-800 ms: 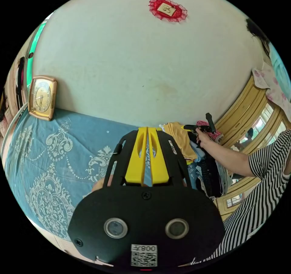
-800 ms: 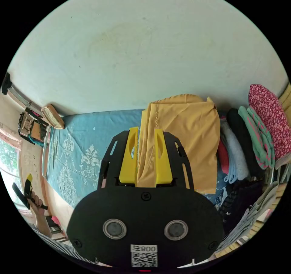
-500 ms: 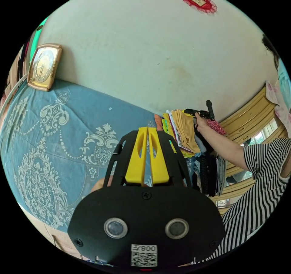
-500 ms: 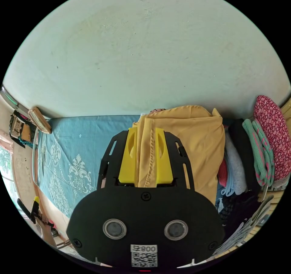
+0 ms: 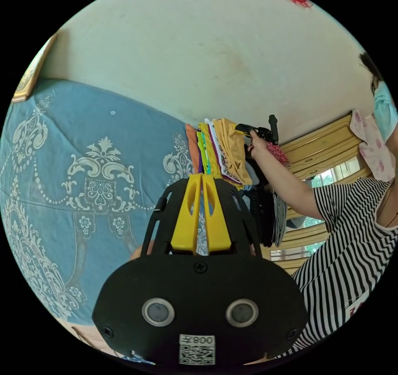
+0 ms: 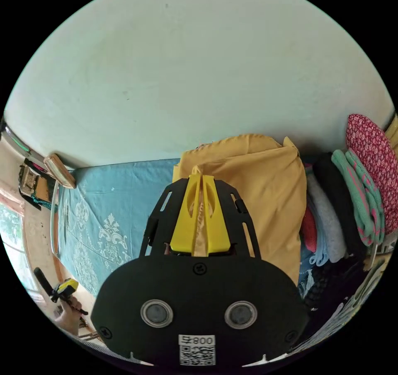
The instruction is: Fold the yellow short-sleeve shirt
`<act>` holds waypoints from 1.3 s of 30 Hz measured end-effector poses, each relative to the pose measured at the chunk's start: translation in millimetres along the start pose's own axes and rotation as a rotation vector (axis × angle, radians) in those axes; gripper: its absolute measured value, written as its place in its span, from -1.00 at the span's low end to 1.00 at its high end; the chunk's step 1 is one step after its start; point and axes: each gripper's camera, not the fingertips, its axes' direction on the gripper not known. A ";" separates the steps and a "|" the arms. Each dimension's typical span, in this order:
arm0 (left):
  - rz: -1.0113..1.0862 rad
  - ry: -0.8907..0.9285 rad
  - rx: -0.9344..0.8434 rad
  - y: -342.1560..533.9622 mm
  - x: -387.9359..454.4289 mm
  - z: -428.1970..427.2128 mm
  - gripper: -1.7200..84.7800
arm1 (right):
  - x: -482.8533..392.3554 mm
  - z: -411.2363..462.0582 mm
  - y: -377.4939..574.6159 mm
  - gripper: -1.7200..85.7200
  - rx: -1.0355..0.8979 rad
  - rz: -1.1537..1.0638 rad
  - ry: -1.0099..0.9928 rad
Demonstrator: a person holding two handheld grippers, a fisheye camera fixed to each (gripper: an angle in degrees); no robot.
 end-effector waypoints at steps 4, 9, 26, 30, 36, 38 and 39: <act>0.080 0.077 -0.074 -28.7 12.9 50.5 -0.93 | 27.3 -59.1 61.7 -0.95 0.126 0.050 -0.218; 0.198 0.204 -0.167 -73.3 37.4 118.5 -0.86 | 71.5 -112.7 145.0 -0.95 0.143 0.151 -0.499; 0.332 0.281 -0.286 -241.7 128.7 326.0 -0.68 | 175.3 -212.7 281.7 -0.96 0.016 0.251 -0.594; 0.392 0.170 -0.332 -265.9 150.3 364.8 -0.65 | 204.9 -228.9 306.1 -0.96 0.004 0.298 -0.577; 0.359 0.047 -0.380 -282.8 157.8 414.9 -0.65 | 235.2 -241.2 322.5 -0.96 0.000 0.327 -0.602; 0.351 0.039 -0.402 -283.5 158.4 425.8 -0.68 | 243.6 -245.2 325.6 -0.96 -0.006 0.332 -0.610; 0.348 0.019 -0.413 -282.2 158.7 430.7 -0.73 | 249.2 -248.2 327.8 -0.96 -0.009 0.338 -0.611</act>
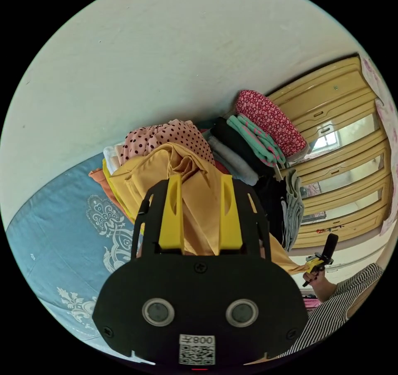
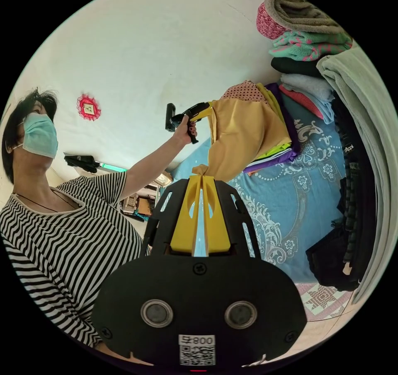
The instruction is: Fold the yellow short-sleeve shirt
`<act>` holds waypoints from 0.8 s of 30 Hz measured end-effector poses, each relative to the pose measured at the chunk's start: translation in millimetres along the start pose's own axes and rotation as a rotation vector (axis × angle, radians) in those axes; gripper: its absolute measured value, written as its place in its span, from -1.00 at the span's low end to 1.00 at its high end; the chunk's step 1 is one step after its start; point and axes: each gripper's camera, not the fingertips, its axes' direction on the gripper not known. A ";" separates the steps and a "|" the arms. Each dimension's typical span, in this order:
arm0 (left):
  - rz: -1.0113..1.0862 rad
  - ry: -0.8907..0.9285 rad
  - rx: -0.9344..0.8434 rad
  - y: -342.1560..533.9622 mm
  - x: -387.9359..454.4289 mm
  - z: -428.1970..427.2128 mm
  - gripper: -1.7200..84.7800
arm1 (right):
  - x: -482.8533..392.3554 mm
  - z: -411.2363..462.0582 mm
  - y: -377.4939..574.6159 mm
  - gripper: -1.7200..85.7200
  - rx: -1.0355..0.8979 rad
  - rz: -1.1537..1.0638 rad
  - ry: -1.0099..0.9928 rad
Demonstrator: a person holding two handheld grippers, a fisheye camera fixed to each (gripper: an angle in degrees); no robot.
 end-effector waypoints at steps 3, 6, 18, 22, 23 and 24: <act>-0.029 -0.037 -0.019 7.0 0.1 4.2 -0.82 | 7.5 -14.9 1.4 -0.96 -0.003 0.015 -0.010; -0.037 -0.035 -0.002 24.0 -1.6 -2.5 -0.85 | 13.1 -28.5 2.3 -0.96 -0.010 0.029 -0.020; -0.132 0.161 0.098 135.1 -37.3 -50.5 -0.90 | -17.2 -76.7 3.6 -0.96 -0.037 -0.010 -0.005; -0.170 0.292 0.208 199.0 -51.4 -86.6 -0.91 | -43.6 -99.7 5.1 -0.96 -0.007 -0.047 -0.003; -0.173 0.312 0.221 209.5 -53.4 -92.8 -0.91 | -54.5 -107.4 5.5 -0.96 0.004 -0.064 -0.004; -0.186 0.347 0.251 232.4 -58.3 -106.7 -0.90 | -66.6 -115.0 6.1 -0.96 0.019 -0.083 -0.008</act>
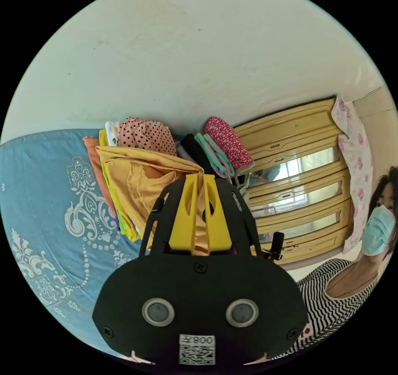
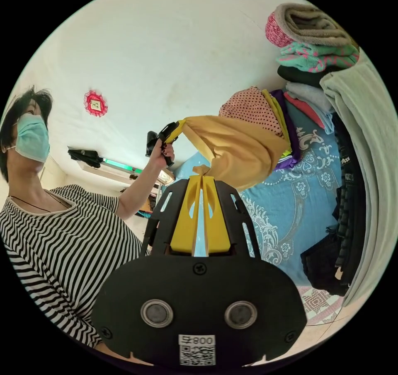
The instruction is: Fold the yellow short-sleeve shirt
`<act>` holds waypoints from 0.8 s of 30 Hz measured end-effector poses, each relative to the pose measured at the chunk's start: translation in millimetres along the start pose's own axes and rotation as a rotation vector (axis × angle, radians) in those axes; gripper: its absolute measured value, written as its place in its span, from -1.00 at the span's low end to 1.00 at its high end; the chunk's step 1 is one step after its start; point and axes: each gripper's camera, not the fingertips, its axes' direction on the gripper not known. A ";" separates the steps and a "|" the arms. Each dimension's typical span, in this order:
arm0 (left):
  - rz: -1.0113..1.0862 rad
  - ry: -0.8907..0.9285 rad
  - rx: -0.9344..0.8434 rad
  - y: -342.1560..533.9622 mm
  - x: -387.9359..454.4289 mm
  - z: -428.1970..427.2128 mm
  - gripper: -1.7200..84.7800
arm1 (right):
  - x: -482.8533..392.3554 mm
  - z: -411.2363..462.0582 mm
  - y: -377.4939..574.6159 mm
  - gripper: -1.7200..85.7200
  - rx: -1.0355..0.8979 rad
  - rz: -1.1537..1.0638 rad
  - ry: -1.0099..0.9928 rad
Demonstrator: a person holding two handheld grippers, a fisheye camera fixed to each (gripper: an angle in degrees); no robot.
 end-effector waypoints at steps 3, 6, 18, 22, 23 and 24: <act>-0.021 0.074 0.087 45.7 -6.8 -57.5 -0.90 | -34.6 -16.0 -1.3 -0.96 0.030 -0.057 -0.025; -0.036 0.118 0.168 94.0 -14.8 -121.6 -0.90 | -77.4 -27.8 -0.6 -0.96 0.048 -0.131 -0.024; 0.022 0.203 0.455 327.4 -31.6 -388.8 -0.90 | -285.2 -36.3 37.4 -0.96 0.083 -0.402 -0.097; 0.144 0.255 0.571 421.8 -18.0 -482.5 -0.90 | -355.0 -46.2 60.6 -0.96 0.132 -0.497 -0.160; 0.164 0.252 0.583 435.5 -14.7 -495.4 -0.90 | -378.2 -49.3 69.3 -0.96 0.150 -0.532 -0.174; 0.207 0.243 0.598 460.5 -7.6 -518.2 -0.90 | -401.3 -51.4 77.9 -0.96 0.162 -0.567 -0.186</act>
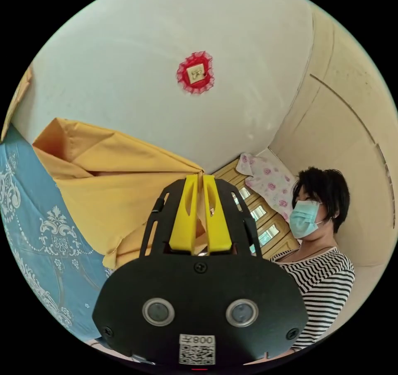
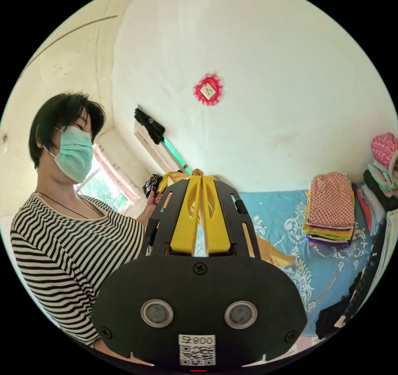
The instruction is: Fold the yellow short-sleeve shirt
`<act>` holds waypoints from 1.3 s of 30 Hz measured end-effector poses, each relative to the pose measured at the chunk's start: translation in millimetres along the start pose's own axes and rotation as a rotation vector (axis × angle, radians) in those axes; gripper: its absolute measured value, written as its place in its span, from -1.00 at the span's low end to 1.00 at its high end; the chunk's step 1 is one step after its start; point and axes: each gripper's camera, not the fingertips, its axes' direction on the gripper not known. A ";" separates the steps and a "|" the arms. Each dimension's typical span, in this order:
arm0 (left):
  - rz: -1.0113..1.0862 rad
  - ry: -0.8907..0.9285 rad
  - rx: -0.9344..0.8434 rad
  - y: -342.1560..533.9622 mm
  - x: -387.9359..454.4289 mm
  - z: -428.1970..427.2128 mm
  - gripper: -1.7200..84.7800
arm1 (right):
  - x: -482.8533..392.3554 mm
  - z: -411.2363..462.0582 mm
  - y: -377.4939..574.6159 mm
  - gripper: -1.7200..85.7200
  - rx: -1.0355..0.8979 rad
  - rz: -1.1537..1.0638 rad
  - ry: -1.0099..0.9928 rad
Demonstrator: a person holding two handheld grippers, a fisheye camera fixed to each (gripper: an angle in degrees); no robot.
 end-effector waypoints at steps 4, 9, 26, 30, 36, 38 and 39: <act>0.158 0.004 0.006 23.1 55.4 -87.1 -0.90 | -67.3 9.7 -13.7 -0.96 0.019 -0.106 -0.030; 0.283 0.028 0.037 57.3 101.0 -163.1 -0.91 | -144.3 25.0 -27.3 -0.96 0.047 -0.203 -0.068; 0.453 -0.067 0.071 152.0 132.3 -236.5 -0.90 | -225.7 132.2 -81.8 -0.96 0.005 -0.281 -0.073; 0.337 -0.187 0.044 146.1 75.5 -213.7 -0.90 | -199.3 213.3 -109.6 -0.96 -0.114 -0.258 0.045; 0.136 -0.420 -0.041 138.3 -54.5 -159.5 -0.90 | -116.1 372.5 -135.9 -0.96 -0.340 -0.148 0.221; 0.061 -0.495 -0.086 138.7 -101.4 -137.5 -0.89 | -83.8 425.6 -138.9 -0.96 -0.412 -0.091 0.262; 0.029 -0.559 -0.122 140.6 -132.0 -121.3 -0.89 | -62.9 460.3 -139.3 -0.96 -0.450 -0.058 0.304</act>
